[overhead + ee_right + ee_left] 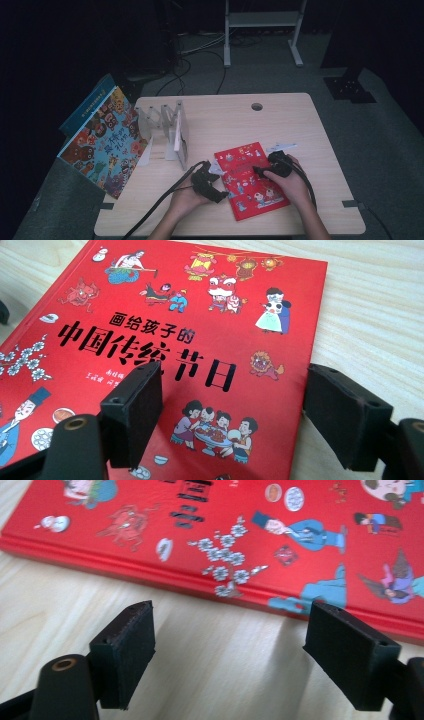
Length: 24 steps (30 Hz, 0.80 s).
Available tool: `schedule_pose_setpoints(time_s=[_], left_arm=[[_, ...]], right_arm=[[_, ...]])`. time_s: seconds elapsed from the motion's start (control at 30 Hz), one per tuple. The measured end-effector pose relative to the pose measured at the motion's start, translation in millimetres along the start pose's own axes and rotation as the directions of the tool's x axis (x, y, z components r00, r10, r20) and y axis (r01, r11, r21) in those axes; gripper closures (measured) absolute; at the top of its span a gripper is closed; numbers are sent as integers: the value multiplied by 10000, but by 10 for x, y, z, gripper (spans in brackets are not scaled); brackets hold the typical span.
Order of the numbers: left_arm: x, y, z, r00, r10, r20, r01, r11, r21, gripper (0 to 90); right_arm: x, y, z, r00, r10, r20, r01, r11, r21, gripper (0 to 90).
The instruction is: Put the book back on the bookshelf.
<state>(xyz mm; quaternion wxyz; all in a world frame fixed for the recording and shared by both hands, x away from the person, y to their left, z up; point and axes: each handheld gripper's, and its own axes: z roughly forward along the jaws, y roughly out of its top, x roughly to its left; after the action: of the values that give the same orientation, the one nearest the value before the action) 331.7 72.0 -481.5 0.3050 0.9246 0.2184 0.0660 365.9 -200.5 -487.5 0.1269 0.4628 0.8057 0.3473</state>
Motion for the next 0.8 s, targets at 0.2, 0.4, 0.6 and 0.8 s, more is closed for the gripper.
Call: schedule_pose_setpoints(time_s=[0.2, 0.4, 0.6, 0.8], left_arm=[[80, -4, -99, 9995, -196, -260, 189, 9994, -277, 157], [160, 14, -175, 9977, -361, -571, 330, 9980, -537, 105], [233, 73, -184, 9961, -474, -748, 418, 9963, -748, 91], [278, 115, -143, 9943, -641, -856, 571, 9950, -822, 83]], right_arm=[[27, 26, 50, 9999, -88, -142, 86, 9999, -148, 231], [81, 94, 123, 9982, -327, -507, 325, 9995, -39, 233], [182, 138, 186, 9909, -917, -981, 916, 9958, -54, 234], [305, 143, 221, 9801, -1333, -1472, 1333, 9910, -99, 236]])
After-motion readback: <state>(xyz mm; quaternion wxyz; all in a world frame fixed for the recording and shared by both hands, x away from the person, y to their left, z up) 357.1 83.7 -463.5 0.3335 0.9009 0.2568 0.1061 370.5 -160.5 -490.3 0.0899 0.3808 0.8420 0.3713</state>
